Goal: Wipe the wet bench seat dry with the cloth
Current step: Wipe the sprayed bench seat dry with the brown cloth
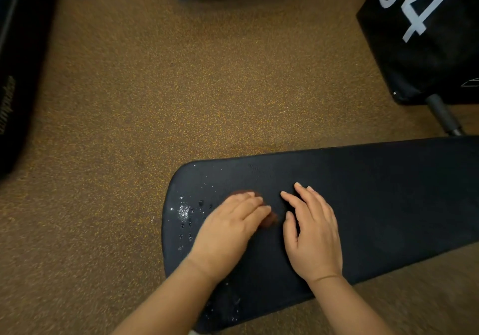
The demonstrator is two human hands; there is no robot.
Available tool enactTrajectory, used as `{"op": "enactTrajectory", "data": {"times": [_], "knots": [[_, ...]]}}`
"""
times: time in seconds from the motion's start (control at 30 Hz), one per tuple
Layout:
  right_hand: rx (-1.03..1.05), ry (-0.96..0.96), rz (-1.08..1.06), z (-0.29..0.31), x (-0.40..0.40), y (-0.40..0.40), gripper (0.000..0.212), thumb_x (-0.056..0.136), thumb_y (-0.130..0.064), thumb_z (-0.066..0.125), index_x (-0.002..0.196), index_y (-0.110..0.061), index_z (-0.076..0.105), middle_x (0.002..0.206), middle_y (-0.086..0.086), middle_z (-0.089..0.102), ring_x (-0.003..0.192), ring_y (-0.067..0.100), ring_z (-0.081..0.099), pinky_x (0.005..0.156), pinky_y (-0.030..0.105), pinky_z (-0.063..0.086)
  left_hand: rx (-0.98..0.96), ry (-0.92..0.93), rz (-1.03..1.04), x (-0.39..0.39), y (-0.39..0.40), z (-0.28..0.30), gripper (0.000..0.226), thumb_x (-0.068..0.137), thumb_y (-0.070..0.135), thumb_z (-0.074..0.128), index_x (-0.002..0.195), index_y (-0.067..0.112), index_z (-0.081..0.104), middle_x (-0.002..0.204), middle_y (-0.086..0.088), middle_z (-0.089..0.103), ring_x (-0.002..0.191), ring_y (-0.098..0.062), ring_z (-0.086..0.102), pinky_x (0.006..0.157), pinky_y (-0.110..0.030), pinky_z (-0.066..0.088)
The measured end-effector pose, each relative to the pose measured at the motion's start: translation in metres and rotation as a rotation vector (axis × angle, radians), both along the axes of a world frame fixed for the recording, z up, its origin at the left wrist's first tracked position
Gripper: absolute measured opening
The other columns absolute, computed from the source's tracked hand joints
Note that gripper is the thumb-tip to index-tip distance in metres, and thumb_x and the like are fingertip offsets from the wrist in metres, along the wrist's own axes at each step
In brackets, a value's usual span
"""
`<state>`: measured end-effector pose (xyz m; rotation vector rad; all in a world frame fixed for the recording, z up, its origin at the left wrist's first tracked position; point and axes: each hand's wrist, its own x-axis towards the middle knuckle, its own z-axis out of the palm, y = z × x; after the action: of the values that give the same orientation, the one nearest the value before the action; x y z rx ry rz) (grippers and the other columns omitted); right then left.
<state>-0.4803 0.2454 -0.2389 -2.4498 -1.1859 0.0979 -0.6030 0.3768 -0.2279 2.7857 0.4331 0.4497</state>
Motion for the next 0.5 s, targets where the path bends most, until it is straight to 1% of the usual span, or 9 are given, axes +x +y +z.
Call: {"op": "enactTrajectory", "data": {"times": [0.07,0.1,0.17,0.2,0.27,0.3,0.37,0.43,0.5], "knots": [[0.01,0.002,-0.006,0.0,0.0,0.0,0.038,0.092,-0.025,0.039,0.125,-0.022,0.058,0.14,0.0,0.049,0.135,0.02,0.036,0.112,0.032,0.023,0.045,-0.008,0.059,0.008,0.021,-0.001,0.035,0.083,0.018,0.043,0.105,0.011,0.07,0.109,-0.008,0.069,0.105,-0.027,0.063,0.097,-0.03,0.036],[0.012,0.002,-0.01,-0.001,0.0,0.0,0.038,0.092,-0.025,0.039,0.125,-0.022,0.058,0.14,0.0,0.049,0.135,0.019,0.036,0.112,0.032,0.023,0.035,-0.011,0.144,0.018,0.032,-0.002,0.037,0.081,0.018,0.043,0.104,0.011,0.071,0.108,-0.009,0.069,0.104,-0.028,0.064,0.096,-0.029,0.035],[0.008,0.004,-0.015,0.0,0.0,0.0,0.038,0.092,-0.025,0.04,0.125,-0.023,0.058,0.14,-0.001,0.049,0.135,0.018,0.036,0.113,0.031,0.021,-0.076,0.003,0.34,0.04,0.041,0.0,0.039,0.079,0.02,0.042,0.105,0.013,0.07,0.108,-0.008,0.069,0.102,-0.028,0.063,0.092,-0.029,0.041],[0.007,0.003,-0.013,-0.001,0.0,0.0,0.038,0.092,-0.025,0.041,0.126,-0.023,0.058,0.14,-0.002,0.049,0.135,0.018,0.035,0.113,0.029,0.02,-0.143,-0.003,0.404,0.051,0.038,0.0,0.039,0.079,0.021,0.042,0.105,0.013,0.07,0.107,-0.008,0.068,0.101,-0.028,0.062,0.091,-0.031,0.044],[0.008,-0.001,-0.008,-0.002,0.0,-0.001,0.038,0.092,-0.025,0.041,0.126,-0.022,0.058,0.14,-0.001,0.049,0.135,0.018,0.036,0.113,0.028,0.02,-0.222,-0.03,0.442,0.064,0.018,0.001,0.038,0.078,0.02,0.043,0.103,0.011,0.069,0.102,-0.008,0.069,0.099,-0.025,0.059,0.089,-0.031,0.045],[0.007,-0.002,-0.005,-0.002,0.0,-0.001,0.037,0.092,-0.024,0.041,0.125,-0.02,0.059,0.14,0.0,0.049,0.135,0.018,0.036,0.113,0.029,0.021,-0.212,-0.041,0.411,0.065,0.004,0.001,0.036,0.077,0.019,0.043,0.101,0.01,0.069,0.099,-0.008,0.069,0.098,-0.024,0.059,0.09,-0.03,0.042],[0.01,-0.002,-0.006,-0.002,0.001,-0.001,0.037,0.091,-0.025,0.04,0.121,-0.017,0.061,0.139,0.001,0.05,0.134,0.02,0.037,0.112,0.031,0.023,-0.166,-0.039,0.273,0.052,-0.022,0.001,0.035,0.078,0.017,0.044,0.101,0.01,0.069,0.099,-0.007,0.069,0.098,-0.024,0.061,0.094,-0.028,0.036],[0.012,0.008,-0.005,-0.001,0.001,-0.002,0.037,0.091,-0.025,0.04,0.122,-0.019,0.06,0.14,0.0,0.049,0.135,0.019,0.037,0.111,0.032,0.024,-0.129,-0.014,0.113,0.025,-0.03,-0.001,0.033,0.081,0.016,0.047,0.104,0.011,0.069,0.105,-0.006,0.069,0.107,-0.023,0.059,0.102,-0.029,0.033],[0.02,0.014,-0.004,-0.001,0.0,-0.001,0.038,0.092,-0.025,0.04,0.125,-0.022,0.058,0.14,-0.001,0.049,0.135,0.019,0.036,0.112,0.033,0.025,-0.053,0.009,0.018,-0.002,-0.013,-0.006,0.031,0.084,0.016,0.049,0.108,0.012,0.069,0.112,-0.005,0.067,0.115,-0.021,0.052,0.106,-0.035,0.031]]}}
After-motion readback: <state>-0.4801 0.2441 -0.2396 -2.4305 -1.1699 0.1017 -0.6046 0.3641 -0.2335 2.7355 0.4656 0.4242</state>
